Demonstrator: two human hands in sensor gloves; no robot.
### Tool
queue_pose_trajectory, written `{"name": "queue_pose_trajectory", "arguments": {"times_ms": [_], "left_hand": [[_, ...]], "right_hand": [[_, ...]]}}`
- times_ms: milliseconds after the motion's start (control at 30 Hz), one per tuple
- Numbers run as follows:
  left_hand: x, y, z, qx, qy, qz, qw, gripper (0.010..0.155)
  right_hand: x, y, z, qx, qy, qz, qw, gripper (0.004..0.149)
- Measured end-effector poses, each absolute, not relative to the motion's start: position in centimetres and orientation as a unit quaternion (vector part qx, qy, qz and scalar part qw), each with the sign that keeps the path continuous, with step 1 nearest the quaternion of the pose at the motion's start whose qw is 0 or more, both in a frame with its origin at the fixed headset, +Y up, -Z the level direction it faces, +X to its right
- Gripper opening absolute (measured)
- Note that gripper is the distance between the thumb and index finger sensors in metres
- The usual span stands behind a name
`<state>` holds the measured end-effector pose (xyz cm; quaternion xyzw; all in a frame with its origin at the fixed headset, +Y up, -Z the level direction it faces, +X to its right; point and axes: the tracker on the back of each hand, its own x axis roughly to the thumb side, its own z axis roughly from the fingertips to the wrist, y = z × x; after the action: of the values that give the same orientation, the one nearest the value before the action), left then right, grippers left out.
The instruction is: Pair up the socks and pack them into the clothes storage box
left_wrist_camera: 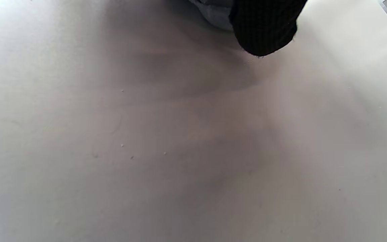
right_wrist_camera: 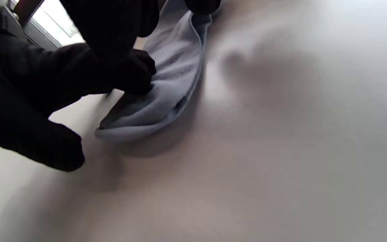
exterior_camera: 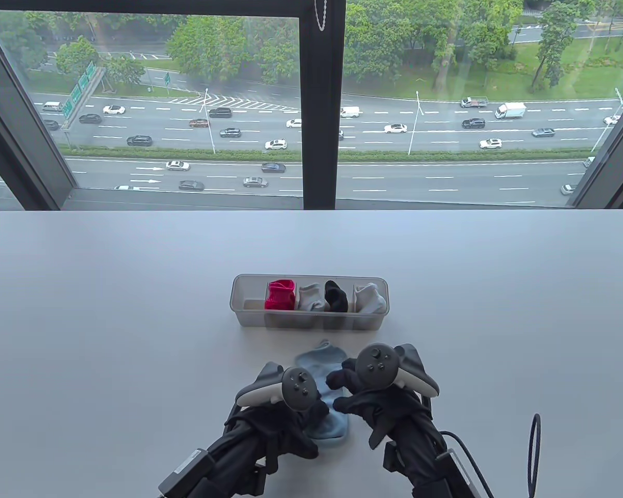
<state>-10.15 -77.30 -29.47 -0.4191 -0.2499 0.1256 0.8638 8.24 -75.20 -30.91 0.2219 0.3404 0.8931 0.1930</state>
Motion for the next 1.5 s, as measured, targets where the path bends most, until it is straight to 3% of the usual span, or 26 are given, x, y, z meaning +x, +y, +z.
{"name": "queue_pose_trajectory", "arguments": {"times_ms": [67, 133, 233, 333, 467, 567, 700, 900, 933, 1000, 1033, 1133, 1200, 1267, 1300, 1400, 1500], "left_hand": [[-10.8, -77.5, -29.8, -0.384, -0.238, 0.138, 0.882, 0.075], [-11.2, -77.7, -30.0, -0.37, -0.226, 0.146, 0.889, 0.067], [-11.4, -77.3, -30.2, -0.325, -0.223, 0.166, 0.904, 0.046], [-11.7, -77.3, -30.4, -0.33, -0.214, 0.185, 0.901, 0.039], [-12.0, -77.3, -30.6, -0.338, -0.205, 0.218, 0.892, 0.037], [-12.0, -77.3, -30.6, -0.335, -0.206, 0.222, 0.892, 0.039], [-12.1, -77.4, -30.6, -0.339, -0.212, 0.223, 0.889, 0.063], [-11.5, -77.2, -30.3, -0.297, -0.199, 0.185, 0.915, 0.041], [-11.5, -77.2, -30.3, -0.299, -0.198, 0.186, 0.915, 0.041], [-11.7, -77.3, -30.3, -0.303, -0.199, 0.196, 0.911, 0.041], [-11.7, -77.3, -30.4, -0.307, -0.199, 0.199, 0.909, 0.041], [-11.6, -77.4, -30.3, -0.313, -0.204, 0.2, 0.906, 0.042], [-11.6, -77.5, -30.1, -0.314, -0.205, 0.195, 0.906, 0.044], [-11.7, -77.6, -30.1, -0.311, -0.2, 0.188, 0.91, 0.058], [-11.6, -77.6, -30.1, -0.31, -0.2, 0.185, 0.911, 0.058], [-11.3, -77.4, -30.1, -0.285, -0.203, 0.175, 0.92, 0.044], [-11.4, -77.4, -30.3, -0.289, -0.202, 0.182, 0.918, 0.042]], "right_hand": [[7.4, -77.0, -30.6, 0.217, 0.392, 0.88, 0.16, 0.074], [6.6, -78.1, -30.3, 0.21, 0.389, 0.888, 0.13, 0.075], [6.4, -78.2, -30.4, 0.187, 0.286, 0.926, 0.161, 0.051], [6.8, -78.3, -30.6, 0.153, 0.304, 0.905, 0.255, 0.04], [7.0, -78.7, -30.6, 0.143, 0.325, 0.886, 0.299, 0.049], [6.7, -78.5, -30.7, 0.136, 0.319, 0.894, 0.284, 0.038], [6.6, -78.4, -30.6, 0.121, 0.312, 0.9, 0.28, 0.033], [6.6, -78.3, -30.6, 0.112, 0.301, 0.902, 0.288, 0.034], [6.8, -78.4, -30.6, 0.118, 0.298, 0.899, 0.298, 0.038], [7.3, -78.4, -30.6, 0.153, 0.314, 0.883, 0.312, 0.059], [7.4, -78.4, -30.6, 0.157, 0.323, 0.882, 0.306, 0.06], [6.9, -78.4, -30.5, 0.156, 0.306, 0.902, 0.263, 0.045], [6.6, -78.4, -30.6, 0.145, 0.315, 0.901, 0.26, 0.042], [6.6, -78.6, -30.6, 0.142, 0.318, 0.898, 0.269, 0.041], [6.6, -78.7, -30.6, 0.137, 0.32, 0.893, 0.286, 0.041], [6.6, -78.8, -30.6, 0.121, 0.318, 0.886, 0.313, 0.039], [6.7, -78.8, -30.6, 0.128, 0.314, 0.89, 0.303, 0.042]]}}
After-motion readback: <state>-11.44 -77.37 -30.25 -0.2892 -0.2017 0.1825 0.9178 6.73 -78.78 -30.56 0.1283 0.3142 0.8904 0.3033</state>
